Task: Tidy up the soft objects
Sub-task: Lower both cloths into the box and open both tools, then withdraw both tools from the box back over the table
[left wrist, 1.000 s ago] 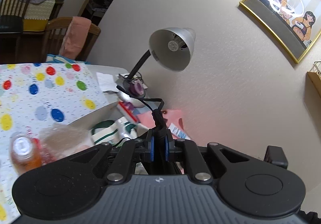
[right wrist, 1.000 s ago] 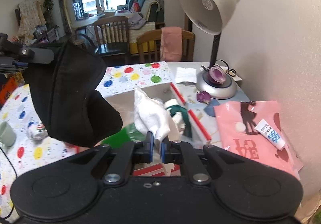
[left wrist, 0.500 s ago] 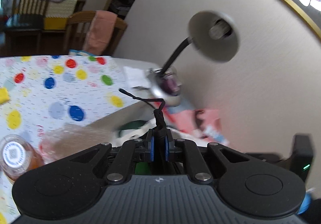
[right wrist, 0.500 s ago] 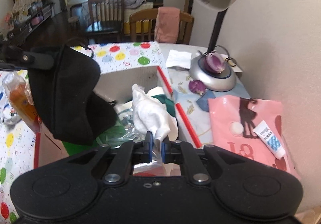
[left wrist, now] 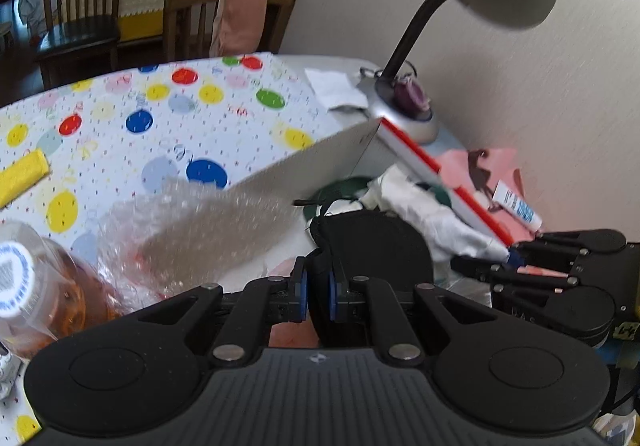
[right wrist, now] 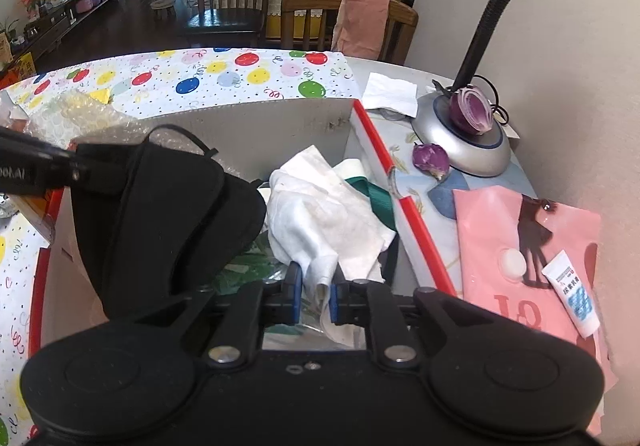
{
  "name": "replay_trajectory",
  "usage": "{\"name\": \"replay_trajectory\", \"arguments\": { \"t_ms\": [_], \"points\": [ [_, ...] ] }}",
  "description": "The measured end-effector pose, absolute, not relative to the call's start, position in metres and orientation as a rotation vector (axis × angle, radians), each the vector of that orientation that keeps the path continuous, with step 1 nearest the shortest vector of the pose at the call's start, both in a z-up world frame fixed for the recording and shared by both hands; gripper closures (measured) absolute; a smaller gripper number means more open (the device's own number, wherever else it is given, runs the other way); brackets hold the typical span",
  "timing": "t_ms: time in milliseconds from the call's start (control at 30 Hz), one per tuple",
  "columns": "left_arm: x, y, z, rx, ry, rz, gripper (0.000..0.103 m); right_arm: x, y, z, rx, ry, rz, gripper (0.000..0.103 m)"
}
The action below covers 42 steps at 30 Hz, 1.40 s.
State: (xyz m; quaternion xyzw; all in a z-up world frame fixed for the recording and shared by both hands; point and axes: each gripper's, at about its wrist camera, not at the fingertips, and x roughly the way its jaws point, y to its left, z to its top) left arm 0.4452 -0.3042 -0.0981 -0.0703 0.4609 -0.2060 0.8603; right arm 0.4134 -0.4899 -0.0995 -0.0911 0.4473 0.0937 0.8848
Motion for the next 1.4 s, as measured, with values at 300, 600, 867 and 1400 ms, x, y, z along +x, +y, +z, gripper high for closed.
{"name": "replay_trajectory", "arguments": {
  "t_ms": [300, 600, 867, 1400],
  "points": [
    [0.441, -0.314, -0.111, -0.055, 0.999, -0.409, 0.094, 0.412, -0.491, -0.098, -0.176, 0.908, 0.222, 0.073],
    [0.432, -0.312, -0.108, -0.052, 1.002, -0.415, 0.082, 0.398, -0.493, -0.081, -0.136, 0.874, 0.273, 0.054],
    [0.418, -0.303, -0.095, -0.088, 0.955, -0.448, 0.035, 0.381, -0.496, -0.064, -0.107, 0.841, 0.295, 0.042],
    [0.362, -0.274, -0.037, -0.077, 0.809, -0.495, 0.035, 0.339, -0.485, -0.013, -0.019, 0.735, 0.355, 0.023]
  ]
}}
